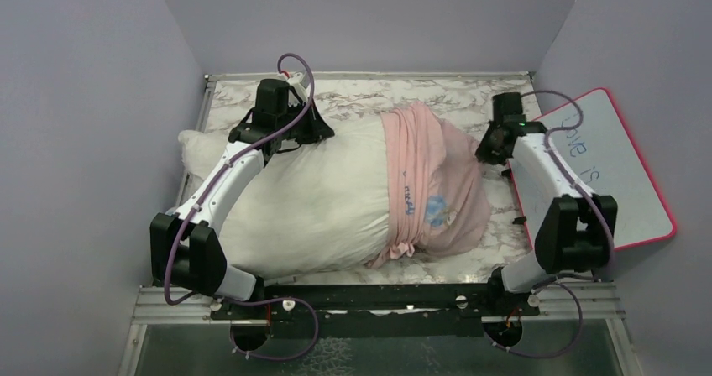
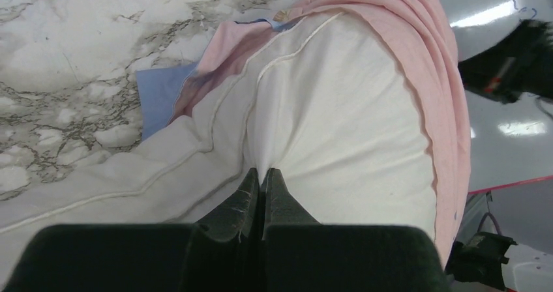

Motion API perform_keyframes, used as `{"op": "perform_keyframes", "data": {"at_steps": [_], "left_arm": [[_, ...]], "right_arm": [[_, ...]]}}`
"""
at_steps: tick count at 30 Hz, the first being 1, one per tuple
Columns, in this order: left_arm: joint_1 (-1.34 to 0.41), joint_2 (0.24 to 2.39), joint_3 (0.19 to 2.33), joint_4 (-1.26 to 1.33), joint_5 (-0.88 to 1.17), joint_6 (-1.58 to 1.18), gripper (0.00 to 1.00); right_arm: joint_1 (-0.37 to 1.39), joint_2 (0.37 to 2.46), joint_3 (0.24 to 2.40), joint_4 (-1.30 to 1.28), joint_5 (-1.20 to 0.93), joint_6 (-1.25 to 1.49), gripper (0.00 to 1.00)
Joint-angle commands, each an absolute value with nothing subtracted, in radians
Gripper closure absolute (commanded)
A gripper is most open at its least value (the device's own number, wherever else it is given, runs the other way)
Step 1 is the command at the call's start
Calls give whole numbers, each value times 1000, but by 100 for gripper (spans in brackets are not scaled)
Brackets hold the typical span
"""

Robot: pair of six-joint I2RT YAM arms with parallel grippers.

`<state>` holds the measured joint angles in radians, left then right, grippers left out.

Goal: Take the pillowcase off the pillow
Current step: Remove the pillow from the pillowcase.

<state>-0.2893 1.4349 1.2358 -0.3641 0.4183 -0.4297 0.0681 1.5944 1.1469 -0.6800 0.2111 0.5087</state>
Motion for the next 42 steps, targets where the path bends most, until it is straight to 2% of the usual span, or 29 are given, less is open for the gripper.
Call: {"op": "perform_keyframes", "data": {"at_steps": [1,6,10,16,19,23,24,26,29,32,37,40,41,42], "left_arm": [[-268,1416,1258,-398,368,-412,100],[-262,1436,1249,-409,329,-396,100],[-212,1459,1242,-438,272,-371,100],[-168,1488,1238,-437,288,-351,100],[-166,1509,1234,-434,304,-356,100],[-166,1513,1218,-382,395,-373,100],[-166,1514,1215,-368,416,-380,100],[-167,1513,1213,-349,445,-391,100],[-167,1512,1210,-331,479,-407,100],[-167,1509,1207,-320,501,-418,100],[-169,1485,1193,-319,509,-425,100],[-169,1475,1184,-320,522,-426,100],[-169,1472,1182,-319,524,-425,100],[-169,1470,1179,-319,526,-426,100]], "right_arm": [[-85,1389,1316,-676,61,520,100],[-155,1363,1499,-786,71,496,100],[-216,1344,1560,-814,91,480,100],[-352,1346,1651,-861,-46,456,100],[-356,1336,1660,-828,-203,449,100],[-353,1335,1554,-726,-633,439,98],[-348,1332,1503,-676,-756,447,96],[-307,1332,1427,-619,-864,453,94],[-150,1378,1425,-688,-853,366,90],[9,1406,1358,-651,-819,380,87],[57,1476,1216,-517,-795,436,82],[79,1543,1204,-489,-909,412,76],[89,1564,1205,-488,-930,407,72],[98,1572,1201,-486,-932,407,64]]}}
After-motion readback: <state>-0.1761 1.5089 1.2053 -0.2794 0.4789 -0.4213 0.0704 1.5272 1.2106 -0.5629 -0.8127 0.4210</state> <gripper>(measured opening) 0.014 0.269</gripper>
